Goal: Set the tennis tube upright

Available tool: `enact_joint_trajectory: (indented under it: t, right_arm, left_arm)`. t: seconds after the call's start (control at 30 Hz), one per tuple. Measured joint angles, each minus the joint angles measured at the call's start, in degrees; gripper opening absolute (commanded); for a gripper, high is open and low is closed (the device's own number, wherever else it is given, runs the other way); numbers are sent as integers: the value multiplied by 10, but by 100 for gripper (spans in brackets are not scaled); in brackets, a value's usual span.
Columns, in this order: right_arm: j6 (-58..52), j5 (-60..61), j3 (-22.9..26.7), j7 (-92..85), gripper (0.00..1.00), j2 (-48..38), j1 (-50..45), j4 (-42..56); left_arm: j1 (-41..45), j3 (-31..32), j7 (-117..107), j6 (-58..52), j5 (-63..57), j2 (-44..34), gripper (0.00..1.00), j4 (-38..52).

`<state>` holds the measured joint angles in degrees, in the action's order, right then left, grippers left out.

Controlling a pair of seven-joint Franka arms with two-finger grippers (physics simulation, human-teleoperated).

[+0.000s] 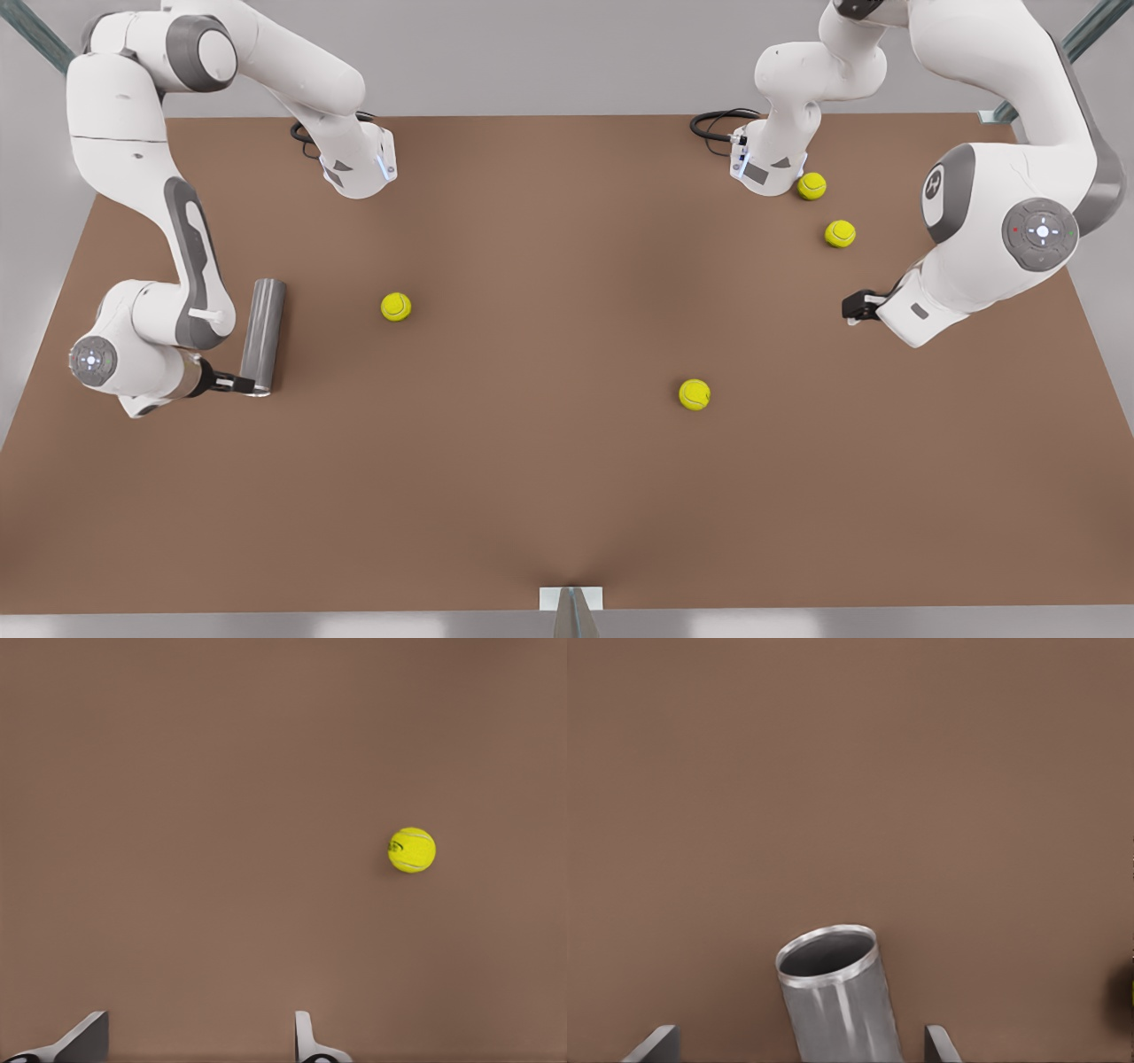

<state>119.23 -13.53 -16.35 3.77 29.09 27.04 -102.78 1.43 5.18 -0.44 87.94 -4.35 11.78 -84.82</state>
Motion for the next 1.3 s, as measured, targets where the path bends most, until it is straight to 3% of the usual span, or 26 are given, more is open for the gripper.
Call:
enact_joint_trajectory:
  t: [0.17, 0.67, 0.73, 0.97, 1.3]
  right_arm:
    - [-4, -18, 0, -15, 100, 12, -6, -1]
    - [-5, -17, -6, -112, 100, 9, 2, -3]
    - [1, -15, -14, -112, 100, -10, 17, -49]
    - [217, -15, -49, -168, 100, -131, 109, -276]
    - [232, -14, -53, -144, 100, -127, 124, -301]
  left_arm:
    - [40, -1, -3, 4, -2, 8, 100, 1]
    - [47, -1, -4, 22, -2, 49, 100, 1]
    - [47, -1, -4, 22, -2, 49, 100, 1]
    - [47, -1, -4, 22, -2, 49, 100, 1]
    - [47, -1, -4, 20, -2, 50, 100, 1]
